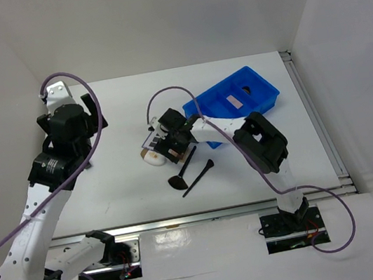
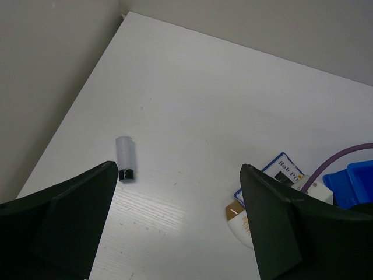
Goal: Organize the makeup
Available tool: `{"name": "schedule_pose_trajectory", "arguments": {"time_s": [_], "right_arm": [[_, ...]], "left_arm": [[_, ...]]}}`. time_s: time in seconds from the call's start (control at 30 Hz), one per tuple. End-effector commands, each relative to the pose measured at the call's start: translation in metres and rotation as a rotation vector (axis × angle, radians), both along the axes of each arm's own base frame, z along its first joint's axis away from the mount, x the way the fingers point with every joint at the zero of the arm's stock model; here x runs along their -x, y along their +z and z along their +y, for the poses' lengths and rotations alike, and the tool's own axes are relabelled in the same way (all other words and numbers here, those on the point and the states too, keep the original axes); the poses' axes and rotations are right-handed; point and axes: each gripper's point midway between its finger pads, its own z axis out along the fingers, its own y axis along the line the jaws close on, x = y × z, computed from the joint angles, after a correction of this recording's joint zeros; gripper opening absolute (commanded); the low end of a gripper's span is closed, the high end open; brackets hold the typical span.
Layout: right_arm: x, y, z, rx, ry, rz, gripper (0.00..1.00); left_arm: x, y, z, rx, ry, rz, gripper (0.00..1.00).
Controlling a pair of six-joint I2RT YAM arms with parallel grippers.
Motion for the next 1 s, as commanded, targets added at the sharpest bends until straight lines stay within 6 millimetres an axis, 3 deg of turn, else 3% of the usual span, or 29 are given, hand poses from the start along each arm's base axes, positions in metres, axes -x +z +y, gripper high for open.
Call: {"name": "schedule_pose_trajectory", "arguments": {"time_s": [0.0,0.1,0.13,0.2,0.4,0.43,0.5,0.6,0.63,0.67,0.77,0.9,0.97], "right_arm": [[0.01,-0.02,-0.002,0.023,0.01,0.034,0.94],[0.011,-0.02,-0.002,0.02,0.002,0.038,0.77],[0.01,-0.016,-0.001,0.01,-0.005,0.035,0.61],[0.01,-0.018,-0.001,0.008,-0.005,0.033,0.5],[-0.006,0.026,0.01,-0.067,-0.024,-0.059,0.48],[-0.01,0.046,0.015,-0.101,-0.024,-0.091,0.48],[-0.019,0.066,0.012,-0.12,-0.046,-0.134,0.48],[-0.037,0.117,0.009,-0.179,-0.098,-0.24,0.48],[-0.038,0.125,0.007,-0.183,-0.108,-0.258,0.48],[-0.044,0.145,0.002,-0.211,-0.138,-0.291,0.48],[-0.067,0.182,-0.024,-0.252,-0.243,-0.395,0.48],[-0.104,0.199,-0.082,-0.245,-0.452,-0.429,0.5],[-0.125,0.193,-0.117,-0.201,-0.587,-0.416,0.5]], "left_arm": [[-0.002,0.013,-0.001,0.001,-0.004,-0.037,1.0],[-0.002,0.013,-0.001,0.001,-0.004,-0.037,1.0],[-0.002,0.013,-0.001,0.001,-0.004,-0.037,1.0],[-0.002,0.009,-0.001,-0.002,-0.004,-0.028,1.0],[-0.002,0.009,-0.001,-0.002,-0.004,-0.028,1.0],[-0.002,0.009,-0.001,-0.002,-0.004,-0.028,1.0],[-0.002,0.009,-0.001,-0.002,-0.004,-0.028,1.0],[-0.002,0.009,-0.001,0.006,-0.001,-0.031,1.0],[-0.004,0.006,-0.004,0.006,-0.01,-0.022,1.0],[-0.004,0.006,-0.004,0.006,-0.01,-0.022,1.0],[-0.004,0.006,-0.004,0.006,-0.01,-0.022,1.0],[-0.005,0.011,-0.005,0.015,-0.018,-0.038,1.0],[-0.005,0.011,-0.005,0.015,-0.018,-0.038,1.0]]}}
